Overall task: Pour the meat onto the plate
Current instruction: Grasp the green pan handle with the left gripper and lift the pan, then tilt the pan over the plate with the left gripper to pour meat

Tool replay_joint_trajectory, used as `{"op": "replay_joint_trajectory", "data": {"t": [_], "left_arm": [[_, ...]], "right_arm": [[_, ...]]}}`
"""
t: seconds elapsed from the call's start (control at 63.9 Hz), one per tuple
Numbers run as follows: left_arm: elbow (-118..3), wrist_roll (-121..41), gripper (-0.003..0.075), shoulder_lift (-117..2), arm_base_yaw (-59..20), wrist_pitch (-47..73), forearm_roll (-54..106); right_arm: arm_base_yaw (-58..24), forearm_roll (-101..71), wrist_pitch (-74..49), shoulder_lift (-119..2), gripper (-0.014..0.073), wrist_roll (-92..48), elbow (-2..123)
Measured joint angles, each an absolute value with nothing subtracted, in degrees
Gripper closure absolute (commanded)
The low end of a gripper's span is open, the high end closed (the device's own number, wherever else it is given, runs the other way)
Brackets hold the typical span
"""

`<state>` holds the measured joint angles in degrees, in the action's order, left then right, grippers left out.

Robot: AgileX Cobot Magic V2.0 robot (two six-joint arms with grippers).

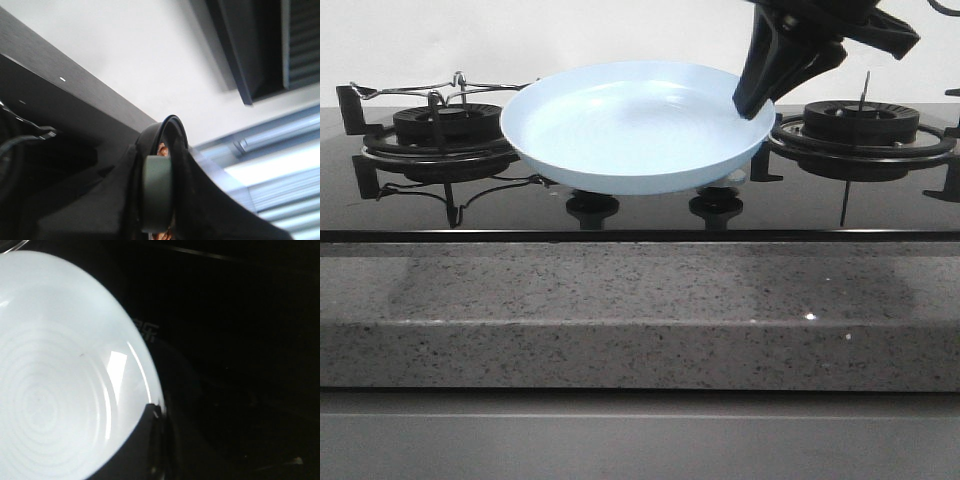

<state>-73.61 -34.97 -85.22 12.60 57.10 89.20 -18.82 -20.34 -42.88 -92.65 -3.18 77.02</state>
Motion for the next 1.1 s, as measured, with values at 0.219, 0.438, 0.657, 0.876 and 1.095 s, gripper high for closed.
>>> {"op": "replay_joint_trajectory", "data": {"t": [0.219,0.438,0.657,0.876,1.095], "left_arm": [[-73.1,-37.1,0.0741,-80.3,7.7,53.4,84.0],[-73.0,-39.8,0.0741,-78.5,1.5,48.6,78.9],[-74.7,-41.4,0.0741,-78.5,-5.6,41.0,69.4],[-79.4,-41.4,0.0741,-78.5,-12.6,38.6,58.5],[-81.5,-36.0,0.0741,-78.5,-19.2,37.1,43.7]], "right_arm": [[-18.8,-20.3,-42.9,-92.6,0.0664,-3.2,77.0],[-18.8,-20.3,-42.9,-92.6,0.0664,-3.2,77.0],[-18.8,-20.3,-42.9,-92.6,0.0664,-3.2,76.8],[-18.8,-20.3,-42.9,-92.6,0.0664,-3.2,76.8],[-18.8,-20.3,-42.9,-92.6,0.0664,-3.2,76.8]]}}
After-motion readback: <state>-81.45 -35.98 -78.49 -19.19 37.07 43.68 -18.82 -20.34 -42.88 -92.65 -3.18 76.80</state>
